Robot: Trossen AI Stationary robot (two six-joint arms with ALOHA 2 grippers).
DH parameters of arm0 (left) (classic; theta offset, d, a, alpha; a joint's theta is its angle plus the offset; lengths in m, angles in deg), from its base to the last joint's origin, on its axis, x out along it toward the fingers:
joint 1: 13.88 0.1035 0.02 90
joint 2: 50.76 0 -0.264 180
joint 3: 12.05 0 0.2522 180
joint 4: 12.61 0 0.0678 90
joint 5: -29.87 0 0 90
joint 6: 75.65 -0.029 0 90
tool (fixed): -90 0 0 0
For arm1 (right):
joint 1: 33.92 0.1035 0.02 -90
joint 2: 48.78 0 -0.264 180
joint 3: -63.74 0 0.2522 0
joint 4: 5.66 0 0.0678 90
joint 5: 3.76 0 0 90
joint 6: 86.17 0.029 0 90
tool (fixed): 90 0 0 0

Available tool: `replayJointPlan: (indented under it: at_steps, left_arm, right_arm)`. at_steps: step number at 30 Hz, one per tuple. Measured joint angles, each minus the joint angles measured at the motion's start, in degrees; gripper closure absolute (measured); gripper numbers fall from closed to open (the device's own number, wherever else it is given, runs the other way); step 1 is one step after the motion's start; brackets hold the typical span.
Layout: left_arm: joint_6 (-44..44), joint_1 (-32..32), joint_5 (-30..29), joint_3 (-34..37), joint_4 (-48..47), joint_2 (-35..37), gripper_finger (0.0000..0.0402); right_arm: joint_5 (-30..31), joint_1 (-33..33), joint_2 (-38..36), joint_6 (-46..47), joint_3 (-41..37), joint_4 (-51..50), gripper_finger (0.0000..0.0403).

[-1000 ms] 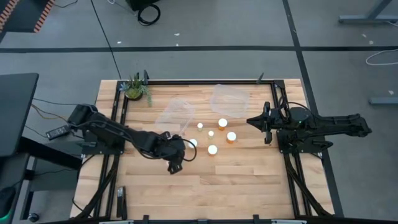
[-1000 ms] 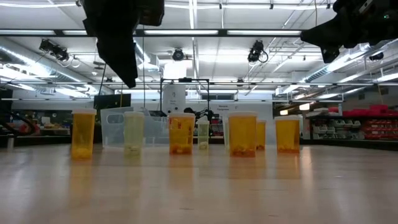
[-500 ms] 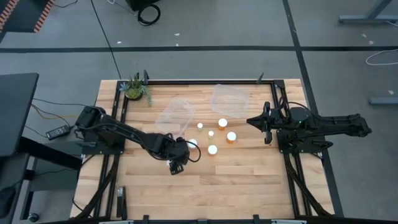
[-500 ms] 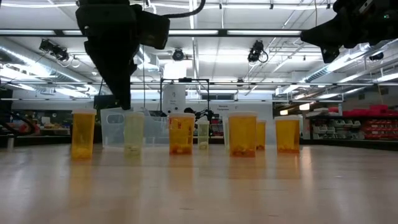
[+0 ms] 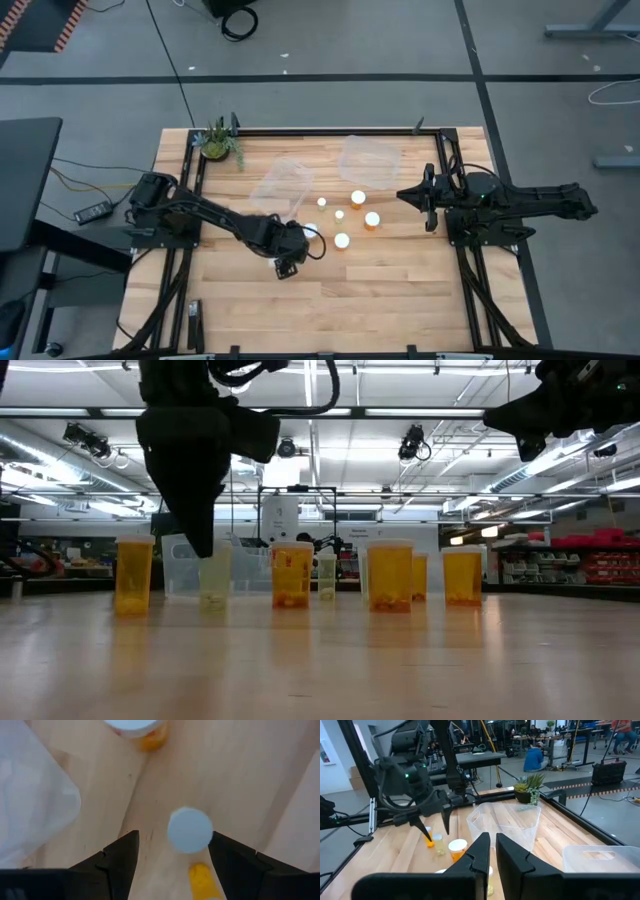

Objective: Pick and place medicine bottles into bin by pill shape (circle, oval)
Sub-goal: Put the small yellow pill bottle into the left transparent bin

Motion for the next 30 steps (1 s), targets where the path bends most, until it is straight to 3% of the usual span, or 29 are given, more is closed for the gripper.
replayJointPlan:
  at_steps: [22,30]
  left_arm:
    - [-0.4,0.54,0.24,-0.02,3.25,-2.44,0.0162]
    - [-1.12,0.61,4.67,-0.02,3.56,-4.76,0.0177]
  right_arm:
    - [-0.02,-0.01,0.02,0.0,0.01,0.0,0.0366]
    - [-0.01,-0.01,0.0,0.0,0.0,0.02,0.0366]
